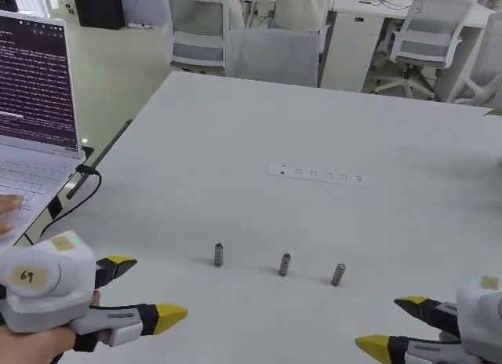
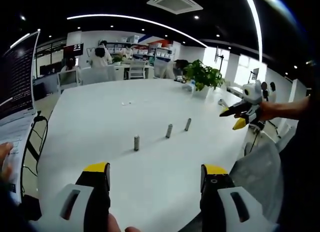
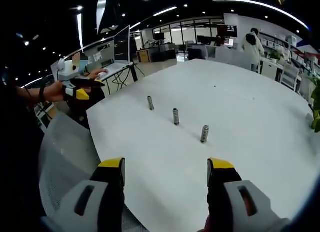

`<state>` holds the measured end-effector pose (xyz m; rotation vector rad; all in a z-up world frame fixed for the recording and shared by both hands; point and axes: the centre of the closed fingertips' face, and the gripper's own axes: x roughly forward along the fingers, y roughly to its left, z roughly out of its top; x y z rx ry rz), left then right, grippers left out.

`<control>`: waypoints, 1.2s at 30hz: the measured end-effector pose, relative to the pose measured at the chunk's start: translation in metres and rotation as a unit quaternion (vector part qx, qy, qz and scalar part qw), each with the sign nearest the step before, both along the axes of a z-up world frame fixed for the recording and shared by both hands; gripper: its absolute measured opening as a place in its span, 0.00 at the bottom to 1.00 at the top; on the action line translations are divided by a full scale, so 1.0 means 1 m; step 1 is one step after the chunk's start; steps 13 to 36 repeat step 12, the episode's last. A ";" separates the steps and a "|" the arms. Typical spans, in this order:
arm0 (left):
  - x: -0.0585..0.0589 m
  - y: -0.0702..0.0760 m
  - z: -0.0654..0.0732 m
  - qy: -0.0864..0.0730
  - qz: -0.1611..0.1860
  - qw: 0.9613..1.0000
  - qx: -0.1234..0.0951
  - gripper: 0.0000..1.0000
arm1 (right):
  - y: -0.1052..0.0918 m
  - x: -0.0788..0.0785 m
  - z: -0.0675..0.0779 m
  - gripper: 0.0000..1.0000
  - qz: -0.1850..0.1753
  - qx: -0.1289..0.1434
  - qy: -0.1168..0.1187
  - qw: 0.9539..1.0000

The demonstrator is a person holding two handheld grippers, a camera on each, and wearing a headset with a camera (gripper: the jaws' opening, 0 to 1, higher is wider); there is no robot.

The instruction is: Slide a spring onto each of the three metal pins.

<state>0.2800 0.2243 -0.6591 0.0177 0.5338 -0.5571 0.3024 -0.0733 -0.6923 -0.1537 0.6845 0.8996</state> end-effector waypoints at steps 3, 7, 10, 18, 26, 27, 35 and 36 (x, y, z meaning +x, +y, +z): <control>-0.003 -0.001 0.000 0.002 0.000 1.000 0.003 0.71 | 0.001 -0.004 -0.002 0.68 0.002 -0.003 0.005 1.000; -0.006 -0.001 0.000 0.004 0.000 1.000 0.002 0.72 | 0.003 -0.009 -0.002 0.71 0.000 0.000 0.007 1.000; -0.007 -0.001 0.001 0.002 0.003 1.000 0.000 0.73 | 0.006 -0.010 -0.002 0.73 0.001 0.002 0.008 1.000; -0.007 -0.001 0.003 0.001 0.003 1.000 -0.001 0.73 | 0.007 -0.010 -0.002 0.75 0.003 -0.002 0.007 1.000; -0.007 -0.001 0.003 0.001 0.003 1.000 -0.001 0.73 | 0.007 -0.010 -0.002 0.75 0.003 -0.002 0.007 1.000; -0.007 -0.001 0.003 0.001 0.003 1.000 -0.001 0.73 | 0.007 -0.010 -0.002 0.75 0.003 -0.002 0.007 1.000; -0.007 -0.001 0.003 0.001 0.003 1.000 -0.001 0.73 | 0.007 -0.010 -0.002 0.75 0.003 -0.002 0.007 1.000; -0.007 -0.001 0.003 0.001 0.003 1.000 -0.001 0.73 | 0.007 -0.010 -0.002 0.75 0.003 -0.002 0.007 1.000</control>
